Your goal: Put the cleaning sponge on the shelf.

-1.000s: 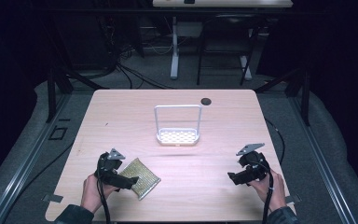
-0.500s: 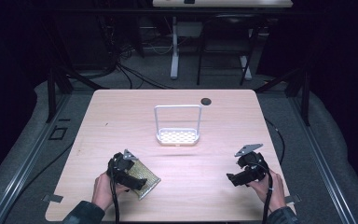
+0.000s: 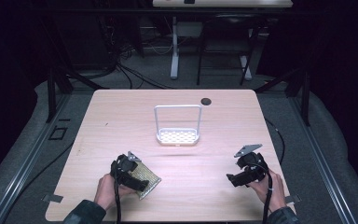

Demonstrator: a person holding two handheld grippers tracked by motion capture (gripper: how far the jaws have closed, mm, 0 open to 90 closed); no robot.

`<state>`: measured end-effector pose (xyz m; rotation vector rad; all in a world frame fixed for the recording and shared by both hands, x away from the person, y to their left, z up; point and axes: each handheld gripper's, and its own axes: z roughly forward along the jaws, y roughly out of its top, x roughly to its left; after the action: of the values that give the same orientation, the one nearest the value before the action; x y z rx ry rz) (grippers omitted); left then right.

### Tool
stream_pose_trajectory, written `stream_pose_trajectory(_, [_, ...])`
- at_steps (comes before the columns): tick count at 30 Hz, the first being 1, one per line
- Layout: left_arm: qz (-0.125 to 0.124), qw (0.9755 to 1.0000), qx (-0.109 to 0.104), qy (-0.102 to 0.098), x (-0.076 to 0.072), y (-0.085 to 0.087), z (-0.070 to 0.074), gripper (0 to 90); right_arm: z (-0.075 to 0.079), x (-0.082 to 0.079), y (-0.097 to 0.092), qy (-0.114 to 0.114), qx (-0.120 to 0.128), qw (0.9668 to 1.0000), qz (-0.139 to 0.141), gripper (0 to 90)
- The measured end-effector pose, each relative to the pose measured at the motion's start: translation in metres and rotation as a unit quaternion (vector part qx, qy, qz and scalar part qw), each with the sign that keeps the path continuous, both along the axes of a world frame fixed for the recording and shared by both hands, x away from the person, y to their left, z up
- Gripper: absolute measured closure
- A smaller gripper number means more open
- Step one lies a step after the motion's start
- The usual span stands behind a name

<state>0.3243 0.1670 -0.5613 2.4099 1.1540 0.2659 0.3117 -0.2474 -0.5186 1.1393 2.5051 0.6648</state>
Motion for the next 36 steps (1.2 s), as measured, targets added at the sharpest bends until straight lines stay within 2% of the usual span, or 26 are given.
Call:
stream_pose_trajectory(6, [0.015,0.9998,-0.012,-0.008,-0.002,0.004,-0.002,8.9,-0.001,0.000,0.001,0.001,-0.002,1.0000,0.000,10.1])
stream_pose_trajectory(16, [0.028,0.9993,-0.016,-0.020,-0.003,0.006,-0.001,21.2,-0.001,0.000,0.001,0.003,-0.004,1.0000,-0.001,10.8])
stream_pose_trajectory(18, [0.032,0.9989,-0.018,-0.029,-0.003,0.008,0.000,28.5,-0.001,0.000,0.000,0.002,-0.003,1.0000,-0.001,10.8])
stream_pose_trajectory(24, [0.031,0.9987,-0.015,-0.037,-0.003,0.009,0.003,41.5,-0.001,0.000,0.000,0.004,-0.001,1.0000,-0.001,11.1])
stream_pose_trajectory(27, [0.025,0.9987,-0.012,-0.043,-0.004,0.009,0.004,44.5,-0.002,0.000,0.000,0.004,-0.002,1.0000,0.000,11.3])
stream_pose_trajectory(36, [0.013,0.9984,-0.027,-0.049,-0.004,0.011,0.009,54.1,-0.003,0.001,-0.002,0.005,-0.003,1.0000,-0.002,11.8])
